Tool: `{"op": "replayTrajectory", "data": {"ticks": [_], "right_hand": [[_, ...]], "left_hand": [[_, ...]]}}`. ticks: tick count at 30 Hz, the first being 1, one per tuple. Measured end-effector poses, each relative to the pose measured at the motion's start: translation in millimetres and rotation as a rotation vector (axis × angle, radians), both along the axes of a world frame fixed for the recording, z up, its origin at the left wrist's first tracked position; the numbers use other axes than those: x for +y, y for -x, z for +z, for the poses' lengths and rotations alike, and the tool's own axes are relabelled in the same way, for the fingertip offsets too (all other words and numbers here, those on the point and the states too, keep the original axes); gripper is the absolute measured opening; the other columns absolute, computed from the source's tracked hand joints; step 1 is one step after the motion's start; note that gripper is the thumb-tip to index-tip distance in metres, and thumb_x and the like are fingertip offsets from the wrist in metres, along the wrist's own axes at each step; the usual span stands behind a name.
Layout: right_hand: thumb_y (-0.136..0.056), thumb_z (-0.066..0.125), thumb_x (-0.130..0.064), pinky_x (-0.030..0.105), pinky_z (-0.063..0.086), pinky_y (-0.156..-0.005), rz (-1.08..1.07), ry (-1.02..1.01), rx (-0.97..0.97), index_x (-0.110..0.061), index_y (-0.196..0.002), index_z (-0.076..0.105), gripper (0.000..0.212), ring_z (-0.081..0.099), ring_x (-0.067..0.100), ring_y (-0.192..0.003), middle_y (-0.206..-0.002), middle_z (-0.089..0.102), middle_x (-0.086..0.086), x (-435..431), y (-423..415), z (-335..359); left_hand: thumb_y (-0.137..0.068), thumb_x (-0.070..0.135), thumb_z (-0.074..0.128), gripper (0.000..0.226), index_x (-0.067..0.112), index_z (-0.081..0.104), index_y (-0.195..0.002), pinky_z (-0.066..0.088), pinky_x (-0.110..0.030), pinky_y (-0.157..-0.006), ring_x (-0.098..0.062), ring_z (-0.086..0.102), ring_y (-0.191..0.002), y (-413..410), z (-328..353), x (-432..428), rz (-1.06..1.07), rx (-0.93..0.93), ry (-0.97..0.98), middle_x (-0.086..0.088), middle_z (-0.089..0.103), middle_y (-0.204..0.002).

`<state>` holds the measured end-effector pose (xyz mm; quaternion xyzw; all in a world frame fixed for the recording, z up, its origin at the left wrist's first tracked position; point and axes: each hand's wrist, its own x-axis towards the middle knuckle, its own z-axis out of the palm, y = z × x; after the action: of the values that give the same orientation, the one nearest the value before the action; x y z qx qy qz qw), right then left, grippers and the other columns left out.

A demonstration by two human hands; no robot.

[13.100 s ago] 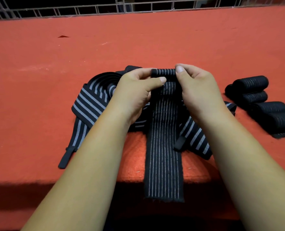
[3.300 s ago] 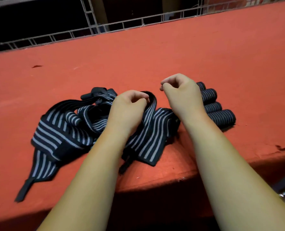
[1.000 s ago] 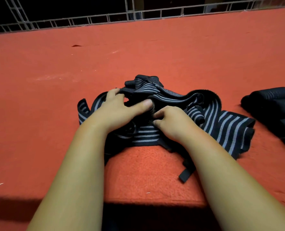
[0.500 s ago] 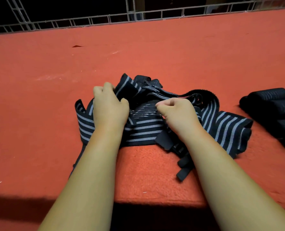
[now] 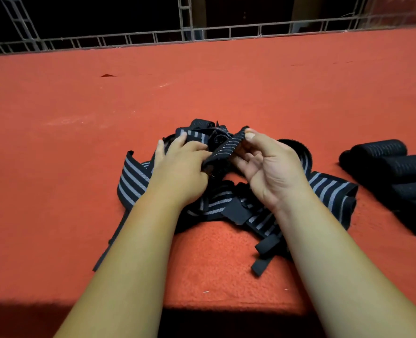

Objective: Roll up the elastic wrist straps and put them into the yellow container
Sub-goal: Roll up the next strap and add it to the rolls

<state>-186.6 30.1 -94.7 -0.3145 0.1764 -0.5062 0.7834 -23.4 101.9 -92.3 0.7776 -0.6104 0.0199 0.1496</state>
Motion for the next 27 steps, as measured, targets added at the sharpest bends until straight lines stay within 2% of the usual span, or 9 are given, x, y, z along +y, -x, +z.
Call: {"op": "replayTrajectory", "data": {"ticks": [4,9,10,12,15,17,21,25,27], "right_hand": [[-0.102,0.059,0.008,0.041,0.065,-0.089,-0.001,0.007,-0.099,0.0,-0.106,0.067,0.012,0.074,0.023,-0.085,-0.091,0.074,0.014,3,0,8],[-0.098,0.062,0.006,0.029,0.062,-0.081,-0.091,0.298,0.352,-0.01,-0.138,0.061,0.043,0.079,0.017,-0.104,-0.124,0.077,0.009,4,5,3],[-0.097,0.064,0.006,0.033,0.063,-0.085,-0.043,0.354,0.389,-0.016,-0.146,0.057,0.055,0.077,0.018,-0.112,-0.13,0.075,0.008,6,6,0],[-0.097,0.067,0.004,0.043,0.065,-0.094,0.057,0.442,0.438,-0.022,-0.147,0.058,0.057,0.074,0.02,-0.119,-0.131,0.075,0.008,10,6,-4],[-0.1,0.074,-0.012,0.039,0.061,-0.098,-0.038,0.572,0.604,-0.022,-0.127,0.071,0.03,0.076,0.013,-0.111,-0.116,0.081,-0.002,11,5,-4],[-0.101,0.075,-0.016,0.031,0.058,-0.084,-0.075,0.553,0.617,-0.024,-0.108,0.072,0.011,0.075,0.008,-0.096,-0.099,0.079,-0.009,10,4,-5],[-0.1,0.075,-0.013,0.022,0.047,-0.06,-0.101,0.525,0.598,-0.023,-0.089,0.058,0.023,0.056,0.007,-0.066,-0.076,0.06,-0.007,10,4,-6],[-0.098,0.076,-0.016,0.038,0.046,-0.061,-0.181,0.374,0.48,-0.029,-0.087,0.06,0.024,0.053,0.025,-0.074,-0.085,0.058,0.007,8,3,-3],[-0.101,0.072,-0.014,0.047,0.049,-0.066,-0.158,0.267,0.394,-0.028,-0.09,0.06,0.021,0.056,0.032,-0.079,-0.092,0.06,0.014,8,3,-2]], "left_hand": [[-0.1,0.011,0.048,0.042,0.038,0.075,-0.117,-0.005,-0.059,-0.133,-0.019,0.023,-0.164,4,8,1,0.047,0.129,0.207,0.018,0.068,-0.131],[-0.097,0.031,0.044,0.032,0.023,0.074,-0.092,0.019,-0.058,-0.129,-0.021,0.057,-0.142,10,27,3,-0.024,0.286,0.401,0.01,0.078,-0.105],[-0.095,0.03,0.045,0.029,0.022,0.072,-0.086,0.032,-0.056,-0.123,-0.018,0.068,-0.12,11,30,5,-0.035,0.337,0.428,0.015,0.075,-0.09],[-0.099,0.026,0.052,0.024,0.018,0.067,-0.081,0.057,-0.049,-0.088,-0.014,0.059,-0.073,14,30,5,-0.03,0.468,0.443,0.016,0.06,-0.067],[-0.107,0.037,0.057,0.042,0.011,0.056,-0.075,0.036,-0.033,-0.053,-0.013,0.042,-0.056,12,28,3,0.036,0.675,0.387,0.01,0.048,-0.061],[-0.108,0.052,0.056,0.049,0.02,0.052,-0.071,0.029,-0.03,-0.051,-0.012,0.039,-0.05,9,27,5,0.038,0.768,0.349,0.013,0.044,-0.056],[-0.105,0.074,0.04,0.069,0.02,0.056,-0.067,0.036,-0.032,-0.057,-0.007,0.049,-0.049,14,30,11,0.018,0.721,0.256,0.015,0.054,-0.051],[-0.106,0.074,0.031,0.074,0.017,0.061,-0.069,0.037,-0.021,-0.055,-0.002,0.058,-0.059,24,30,14,-0.021,0.565,0.184,0.011,0.066,-0.065],[-0.106,0.075,0.031,0.077,0.012,0.061,-0.072,0.038,-0.029,-0.06,-0.009,0.059,-0.068,19,25,11,-0.106,0.433,0.206,0.001,0.064,-0.072]]}}
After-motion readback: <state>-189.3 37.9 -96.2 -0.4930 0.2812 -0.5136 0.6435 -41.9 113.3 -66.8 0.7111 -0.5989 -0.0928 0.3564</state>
